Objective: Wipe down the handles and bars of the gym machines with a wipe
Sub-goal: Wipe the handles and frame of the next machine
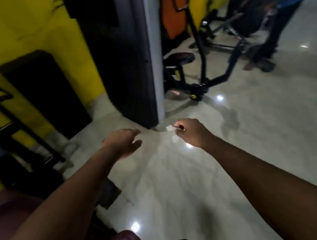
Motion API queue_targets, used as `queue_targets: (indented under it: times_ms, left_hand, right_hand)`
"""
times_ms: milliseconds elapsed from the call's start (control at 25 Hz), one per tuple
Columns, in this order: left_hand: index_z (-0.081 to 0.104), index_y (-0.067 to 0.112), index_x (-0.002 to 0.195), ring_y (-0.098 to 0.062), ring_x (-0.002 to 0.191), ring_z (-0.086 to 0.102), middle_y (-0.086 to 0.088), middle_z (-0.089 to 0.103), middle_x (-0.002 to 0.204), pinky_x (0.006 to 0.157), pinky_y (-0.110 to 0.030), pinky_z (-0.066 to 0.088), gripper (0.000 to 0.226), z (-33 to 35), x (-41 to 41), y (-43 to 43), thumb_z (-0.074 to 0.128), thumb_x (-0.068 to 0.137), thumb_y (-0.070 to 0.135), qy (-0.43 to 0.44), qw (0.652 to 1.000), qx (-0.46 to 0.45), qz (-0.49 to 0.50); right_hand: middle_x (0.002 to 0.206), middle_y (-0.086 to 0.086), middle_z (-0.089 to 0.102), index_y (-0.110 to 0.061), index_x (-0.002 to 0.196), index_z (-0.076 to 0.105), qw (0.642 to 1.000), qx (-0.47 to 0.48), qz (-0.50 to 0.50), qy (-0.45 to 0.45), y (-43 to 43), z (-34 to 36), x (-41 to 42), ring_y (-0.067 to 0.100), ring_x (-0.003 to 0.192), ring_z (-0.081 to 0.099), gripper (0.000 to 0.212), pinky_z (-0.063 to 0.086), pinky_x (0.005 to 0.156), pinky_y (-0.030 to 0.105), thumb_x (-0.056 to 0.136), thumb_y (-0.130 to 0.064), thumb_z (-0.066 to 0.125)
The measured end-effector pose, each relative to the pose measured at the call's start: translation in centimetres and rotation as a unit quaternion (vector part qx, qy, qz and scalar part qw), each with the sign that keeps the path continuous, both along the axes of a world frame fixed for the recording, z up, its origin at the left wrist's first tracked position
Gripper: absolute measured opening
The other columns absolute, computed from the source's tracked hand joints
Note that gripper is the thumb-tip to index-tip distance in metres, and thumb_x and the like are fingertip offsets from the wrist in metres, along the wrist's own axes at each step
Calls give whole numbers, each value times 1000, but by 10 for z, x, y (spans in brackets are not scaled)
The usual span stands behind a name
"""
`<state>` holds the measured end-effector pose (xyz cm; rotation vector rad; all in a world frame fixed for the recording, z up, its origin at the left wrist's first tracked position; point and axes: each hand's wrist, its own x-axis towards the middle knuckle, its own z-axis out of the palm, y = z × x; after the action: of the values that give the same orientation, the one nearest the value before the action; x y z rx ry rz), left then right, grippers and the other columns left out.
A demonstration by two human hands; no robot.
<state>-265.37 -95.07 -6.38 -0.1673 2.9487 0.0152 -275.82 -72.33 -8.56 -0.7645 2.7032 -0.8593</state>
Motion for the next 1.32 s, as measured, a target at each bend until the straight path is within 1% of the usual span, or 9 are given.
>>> queue_targets:
  times_ms: [160, 440, 600, 640, 840, 960, 1080, 1160, 1320]
  left_hand:
    - [44, 28, 141, -24, 125, 52, -1, 54, 140, 95, -37, 47, 46, 1, -10, -85, 44, 98, 47, 27, 992, -18, 124]
    - [50, 32, 135, -26, 113, 60, -2, 63, 127, 84, -36, 51, 41, 13, -44, -226, 44, 97, 45, 59, 955, -7, 292]
    - [55, 27, 127, -27, 109, 61, -4, 64, 122, 78, -34, 48, 35, 27, -56, -295, 47, 97, 42, 72, 930, -12, 360]
    - [56, 27, 126, -27, 109, 60, -4, 63, 123, 77, -33, 46, 34, 28, -59, -309, 47, 97, 42, 71, 926, -12, 371]
    - [56, 31, 129, -20, 109, 60, 2, 62, 126, 77, -34, 46, 35, 21, -81, -408, 46, 98, 42, 81, 887, -28, 454]
    - [54, 31, 132, -19, 110, 60, 3, 61, 128, 79, -35, 48, 36, 31, -103, -470, 46, 98, 41, 88, 869, -27, 486]
    - [52, 31, 135, -18, 115, 58, 5, 58, 133, 83, -33, 49, 38, 33, -116, -526, 47, 98, 40, 70, 850, -28, 521]
    - [52, 31, 136, -17, 115, 57, 6, 58, 132, 86, -33, 51, 39, 32, -121, -564, 47, 98, 39, 60, 847, -18, 529]
    - [52, 29, 135, -16, 110, 58, 5, 59, 127, 85, -37, 52, 38, 26, -125, -633, 49, 98, 38, 21, 863, -26, 504]
  right_hand:
    - [87, -1, 68, -15, 92, 68, 988, -22, 151, 14, -113, -1, -70, 16, 79, 60, 10, 39, 65, 28, 88, -15, 59]
    - [85, 1, 69, -18, 89, 68, 950, -34, 310, 10, -331, 9, -159, 20, 79, 64, 9, 49, 67, 37, 90, -21, 59]
    - [82, -6, 65, -22, 87, 66, 922, -41, 384, 1, -454, 16, -181, 16, 77, 61, 6, 41, 55, 25, 90, -23, 61]
    - [83, -6, 65, -23, 88, 67, 918, -39, 394, 0, -479, 16, -184, 14, 77, 60, 5, 39, 54, 23, 90, -23, 62]
    - [82, -2, 67, -24, 86, 66, 885, -62, 461, -15, -613, 4, -207, 18, 76, 63, 7, 51, 64, 33, 90, -26, 61]
    - [72, -6, 61, -21, 86, 65, 882, -77, 464, -37, -690, 6, -226, 14, 67, 59, 11, 46, 56, 29, 94, -25, 59]
    - [79, -4, 64, -19, 88, 67, 875, -70, 476, -45, -758, 4, -235, 15, 72, 59, 13, 45, 59, 29, 96, -24, 57]
    - [83, -2, 66, -19, 90, 66, 866, -61, 493, -56, -797, -6, -236, 17, 76, 60, 14, 43, 59, 30, 96, -26, 55]
    - [85, -1, 64, -22, 91, 65, 863, -68, 495, -77, -855, -33, -230, 15, 71, 56, 11, 31, 48, 24, 94, -27, 56]
